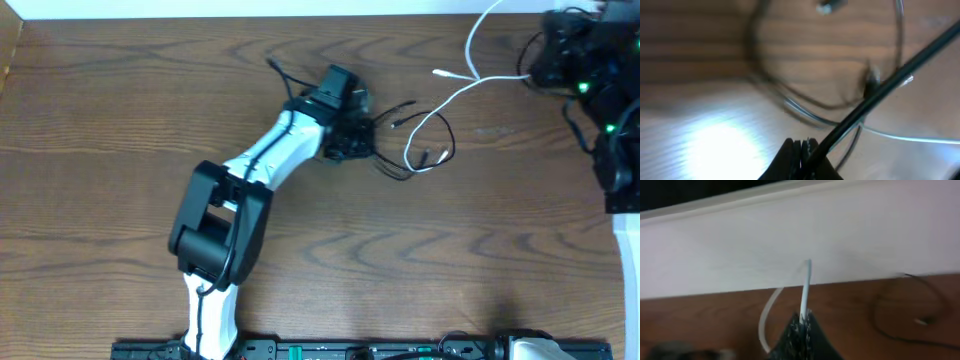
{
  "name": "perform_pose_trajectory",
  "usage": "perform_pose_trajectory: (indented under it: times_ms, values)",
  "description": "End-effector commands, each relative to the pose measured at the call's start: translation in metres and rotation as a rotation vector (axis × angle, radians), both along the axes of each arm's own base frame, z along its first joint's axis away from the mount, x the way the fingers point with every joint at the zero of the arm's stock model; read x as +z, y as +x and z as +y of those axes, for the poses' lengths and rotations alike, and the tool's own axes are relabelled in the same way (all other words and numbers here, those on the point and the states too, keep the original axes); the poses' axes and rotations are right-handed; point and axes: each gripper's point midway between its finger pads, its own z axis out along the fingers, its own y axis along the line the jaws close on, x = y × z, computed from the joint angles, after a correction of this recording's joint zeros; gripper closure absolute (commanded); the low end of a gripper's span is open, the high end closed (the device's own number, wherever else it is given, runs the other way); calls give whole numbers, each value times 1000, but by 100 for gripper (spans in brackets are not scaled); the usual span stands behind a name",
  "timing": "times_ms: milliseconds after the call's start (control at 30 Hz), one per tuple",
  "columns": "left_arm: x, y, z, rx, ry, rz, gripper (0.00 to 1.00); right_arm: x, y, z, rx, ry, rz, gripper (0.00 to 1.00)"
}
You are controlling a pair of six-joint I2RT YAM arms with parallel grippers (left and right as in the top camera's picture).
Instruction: Untangle cables
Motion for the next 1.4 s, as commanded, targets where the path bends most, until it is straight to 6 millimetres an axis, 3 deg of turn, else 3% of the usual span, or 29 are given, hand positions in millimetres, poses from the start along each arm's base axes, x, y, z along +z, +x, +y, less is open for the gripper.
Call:
perform_pose_trajectory:
  times_ms: [0,100,200,367,500,533,600,733,867,1067,1367]
  values:
    - [67,30,67,130,143,-215,92,2,-6,-62,-221,-26,3,99]
    - [109,31,111,225,184,-282,93,8,-14,-111,-387,-49,-21,99]
    - [132,26,144,298,216,-303,93,21,-21,-142,-470,-52,-71,99]
    - [132,15,189,387,333,-264,93,44,-34,-183,-559,28,-181,99]
    - [125,7,203,377,403,-237,93,45,-47,-216,-649,39,-201,99]
    - [125,7,211,394,443,-241,93,37,-50,-233,-691,39,-181,99]
    - [124,6,213,395,456,-241,92,22,-47,-244,-701,53,-137,99]
    - [124,6,211,390,445,-239,93,-19,-27,-243,-622,84,-13,99]
    - [123,4,207,378,425,-228,93,-32,-13,-250,-604,76,3,99]
    - [123,3,207,377,426,-223,93,-46,-11,-265,-645,16,46,99]
    - [123,3,207,377,426,-223,93,-140,-2,-316,-809,-10,286,99]
